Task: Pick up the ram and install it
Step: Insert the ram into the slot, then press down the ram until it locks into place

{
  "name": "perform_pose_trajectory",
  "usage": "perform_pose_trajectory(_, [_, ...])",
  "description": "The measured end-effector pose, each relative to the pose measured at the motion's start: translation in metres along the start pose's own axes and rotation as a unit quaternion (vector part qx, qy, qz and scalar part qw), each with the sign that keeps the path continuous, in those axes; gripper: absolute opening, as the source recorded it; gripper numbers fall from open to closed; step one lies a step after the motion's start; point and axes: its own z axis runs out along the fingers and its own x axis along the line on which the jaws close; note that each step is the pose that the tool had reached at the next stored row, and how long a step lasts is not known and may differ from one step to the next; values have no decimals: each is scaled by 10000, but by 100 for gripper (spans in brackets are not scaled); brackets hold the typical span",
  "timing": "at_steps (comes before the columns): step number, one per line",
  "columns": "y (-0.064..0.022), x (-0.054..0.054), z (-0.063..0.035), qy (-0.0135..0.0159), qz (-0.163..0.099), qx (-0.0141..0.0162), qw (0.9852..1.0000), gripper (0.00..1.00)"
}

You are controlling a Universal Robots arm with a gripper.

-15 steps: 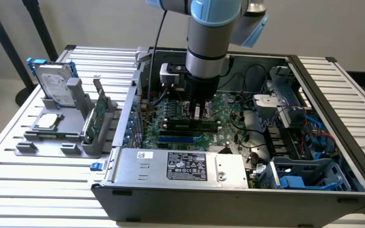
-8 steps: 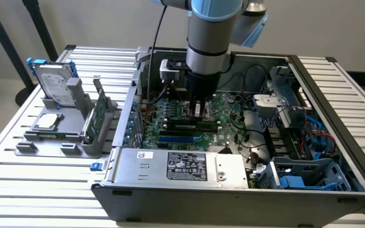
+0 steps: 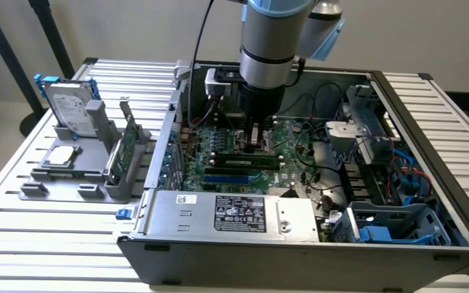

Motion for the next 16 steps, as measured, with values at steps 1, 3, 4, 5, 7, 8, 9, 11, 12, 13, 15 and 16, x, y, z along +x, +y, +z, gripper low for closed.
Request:
perform_pose_trajectory(1, [0, 0, 0, -2, 0, 0, 10000, 13])
perform_pose_trajectory(3, [-1, 0, 0, -3, 0, 0, 10000, 11])
perform_pose_trajectory(4, [0, 0, 0, -2, 0, 0, 10000, 11])
perform_pose_trajectory(5, [0, 0, -1, -2, 0, -1, 10000, 11])
perform_pose_trajectory(7, [0, 0, -1, -1, 0, -1, 10000, 11])
perform_pose_trajectory(8, [0, 0, 0, -2, 0, -1, 10000, 11])
perform_pose_trajectory(9, [0, 0, -1, -2, 0, -1, 10000, 11])
perform_pose_trajectory(11, [0, 0, -1, -2, 0, -1, 10000, 11])
perform_pose_trajectory(12, [0, 0, -1, -2, 0, -1, 10000, 11])
perform_pose_trajectory(13, [0, 0, -1, -2, 0, -1, 10000, 11])
perform_pose_trajectory(15, [0, 0, -1, -1, 0, -1, 10000, 11])
perform_pose_trajectory(16, [0, 0, 2, -1, 0, -1, 10000, 11])
